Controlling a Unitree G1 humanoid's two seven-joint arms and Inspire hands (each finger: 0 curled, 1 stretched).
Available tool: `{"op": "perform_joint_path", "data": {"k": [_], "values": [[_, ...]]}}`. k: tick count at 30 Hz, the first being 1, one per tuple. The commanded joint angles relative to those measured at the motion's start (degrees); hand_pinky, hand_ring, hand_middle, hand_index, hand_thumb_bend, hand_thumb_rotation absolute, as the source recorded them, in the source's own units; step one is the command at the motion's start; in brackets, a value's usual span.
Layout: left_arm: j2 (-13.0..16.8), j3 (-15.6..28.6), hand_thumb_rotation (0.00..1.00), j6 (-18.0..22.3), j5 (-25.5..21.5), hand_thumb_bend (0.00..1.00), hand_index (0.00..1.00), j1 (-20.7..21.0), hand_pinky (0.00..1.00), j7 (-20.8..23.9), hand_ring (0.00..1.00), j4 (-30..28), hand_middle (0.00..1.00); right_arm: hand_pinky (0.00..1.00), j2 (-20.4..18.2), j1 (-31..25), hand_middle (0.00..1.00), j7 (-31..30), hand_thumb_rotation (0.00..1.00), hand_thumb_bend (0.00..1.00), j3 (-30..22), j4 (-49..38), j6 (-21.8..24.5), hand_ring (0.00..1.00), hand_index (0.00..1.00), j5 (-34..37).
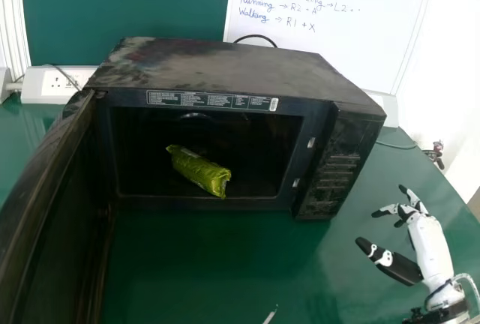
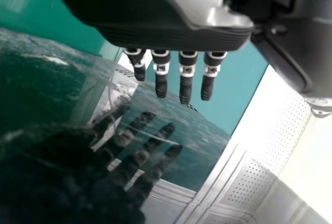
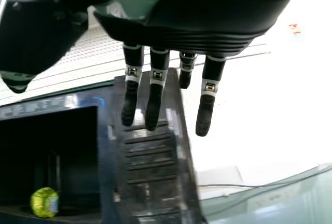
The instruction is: Put biscuit inside oven
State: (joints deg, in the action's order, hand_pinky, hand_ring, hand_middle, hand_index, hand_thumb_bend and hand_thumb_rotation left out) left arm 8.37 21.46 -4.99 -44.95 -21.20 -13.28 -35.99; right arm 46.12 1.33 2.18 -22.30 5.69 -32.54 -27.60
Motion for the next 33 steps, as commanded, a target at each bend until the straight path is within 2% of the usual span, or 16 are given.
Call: {"op": "perform_joint_path", "data": {"k": [1,4,10,15,21,24,27,30,33], "values": [[-0.2,-0.2,0.85,1.3,1.8,0.90,0.93,-0.7,0.97,-0.3,0.94,-1.0,0.92,0.49,0.9,-1.3,0.66,0.7,0.19,0.99,-1.1,0.1,0.1,0.61,0.63,0.4],[-2.0,-1.8,0.86,4.3,6.2,0.89,0.93,-1.0,0.96,-0.4,0.93,-0.7,0.92,0.49,1.1,-1.9,0.66,0.7,0.18,0.99,-1.5,-0.1,0.2,0.61,0.63,0.4],[-5.3,-6.7,0.86,13.4,16.2,0.89,0.95,-2.1,0.97,-3.2,0.94,2.0,0.94,0.51,0.8,-2.2,0.65,0.7,0.17,0.99,-1.5,0.0,0.3,0.62,0.62,0.9],[-7.6,-10.8,0.85,22.0,23.8,0.84,0.96,-2.4,0.92,-4.2,0.94,5.8,0.94,0.51,0.8,-2.3,0.65,0.8,0.15,0.98,-1.3,0.2,0.2,0.62,0.62,1.1],[-9.7,-13.4,0.89,32.7,32.6,0.80,0.98,-1.3,0.91,-2.5,0.94,10.3,0.96,0.51,1.0,-2.4,0.65,0.7,0.17,0.98,-1.3,0.6,0.3,0.63,0.62,1.4],[-9.6,-14.1,0.92,38.3,35.8,0.78,1.00,-0.4,0.93,-2.4,0.96,13.3,0.98,0.51,1.1,-2.4,0.65,0.9,0.18,0.98,-1.4,0.8,0.3,0.62,0.62,1.2],[-10.0,-14.6,0.88,42.6,38.0,0.76,0.97,0.8,0.92,-1.4,0.94,16.8,0.96,0.52,1.0,-2.6,0.66,0.7,0.20,0.97,-1.6,0.5,0.8,0.63,0.62,1.4],[-9.8,-14.5,0.92,46.0,43.6,0.76,0.99,1.8,0.98,0.4,0.97,19.0,0.98,0.53,0.9,-2.9,0.66,0.4,0.19,0.97,-1.7,0.1,1.1,0.63,0.62,1.8],[-8.9,-13.9,0.90,49.0,49.0,0.74,0.99,3.1,0.99,2.2,0.98,20.7,0.99,0.54,0.9,-2.9,0.66,0.4,0.19,0.97,-1.7,0.1,1.2,0.64,0.63,2.1]]}}
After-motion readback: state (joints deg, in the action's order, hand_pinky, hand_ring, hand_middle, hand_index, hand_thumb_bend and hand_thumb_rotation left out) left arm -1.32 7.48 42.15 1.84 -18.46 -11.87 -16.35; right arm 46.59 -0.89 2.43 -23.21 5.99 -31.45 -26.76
